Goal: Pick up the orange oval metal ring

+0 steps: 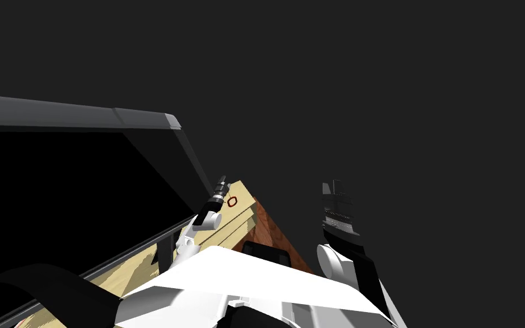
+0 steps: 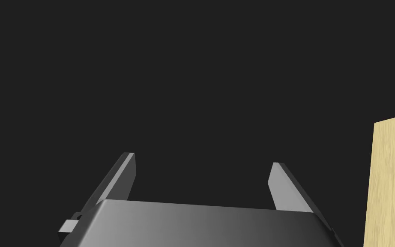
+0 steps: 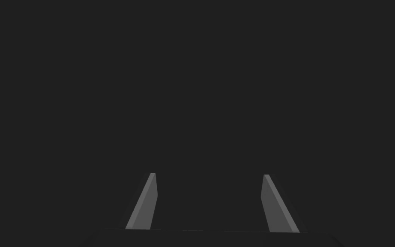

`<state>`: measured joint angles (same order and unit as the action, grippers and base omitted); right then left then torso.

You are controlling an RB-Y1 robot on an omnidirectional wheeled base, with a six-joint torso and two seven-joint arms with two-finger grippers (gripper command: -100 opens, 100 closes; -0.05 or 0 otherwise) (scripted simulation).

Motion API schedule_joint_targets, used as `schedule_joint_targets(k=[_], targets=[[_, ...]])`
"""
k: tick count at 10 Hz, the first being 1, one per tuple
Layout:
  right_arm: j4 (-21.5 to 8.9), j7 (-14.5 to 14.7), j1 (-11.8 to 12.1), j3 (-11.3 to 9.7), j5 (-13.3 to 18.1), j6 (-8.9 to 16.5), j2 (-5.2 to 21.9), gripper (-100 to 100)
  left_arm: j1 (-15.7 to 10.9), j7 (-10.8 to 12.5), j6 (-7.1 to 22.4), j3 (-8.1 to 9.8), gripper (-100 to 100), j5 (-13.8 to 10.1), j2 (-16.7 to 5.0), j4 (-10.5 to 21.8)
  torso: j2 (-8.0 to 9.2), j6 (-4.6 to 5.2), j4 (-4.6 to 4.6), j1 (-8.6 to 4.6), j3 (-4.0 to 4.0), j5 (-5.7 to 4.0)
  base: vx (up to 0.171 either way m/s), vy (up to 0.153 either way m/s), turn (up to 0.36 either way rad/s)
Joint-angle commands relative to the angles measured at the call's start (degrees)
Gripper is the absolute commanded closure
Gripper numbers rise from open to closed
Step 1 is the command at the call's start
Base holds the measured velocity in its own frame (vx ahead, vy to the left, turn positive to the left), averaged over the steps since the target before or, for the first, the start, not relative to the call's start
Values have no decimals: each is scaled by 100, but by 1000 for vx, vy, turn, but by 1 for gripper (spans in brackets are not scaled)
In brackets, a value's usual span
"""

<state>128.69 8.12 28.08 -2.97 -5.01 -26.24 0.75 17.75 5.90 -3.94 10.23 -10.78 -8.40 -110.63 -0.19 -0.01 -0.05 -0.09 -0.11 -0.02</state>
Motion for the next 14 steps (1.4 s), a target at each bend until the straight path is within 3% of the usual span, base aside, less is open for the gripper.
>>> schedule_joint_targets(k=[1,6,14], targets=[[0,0,0,0,0,0,0,0,-45,34,149,40,-100,-8,80,196,0,0,0,0,0,0,49,-32,45],[0,0,0,0,0,0,0,0,-67,68,613,111,-100,-27,152,898,0,1,0,3,0,0,43,-25,43],[0,0,0,0,0,0,0,0,44,-72,1223,87,-100,-22,188,1771,6,1,1,9,3,1,45,-17,39]])
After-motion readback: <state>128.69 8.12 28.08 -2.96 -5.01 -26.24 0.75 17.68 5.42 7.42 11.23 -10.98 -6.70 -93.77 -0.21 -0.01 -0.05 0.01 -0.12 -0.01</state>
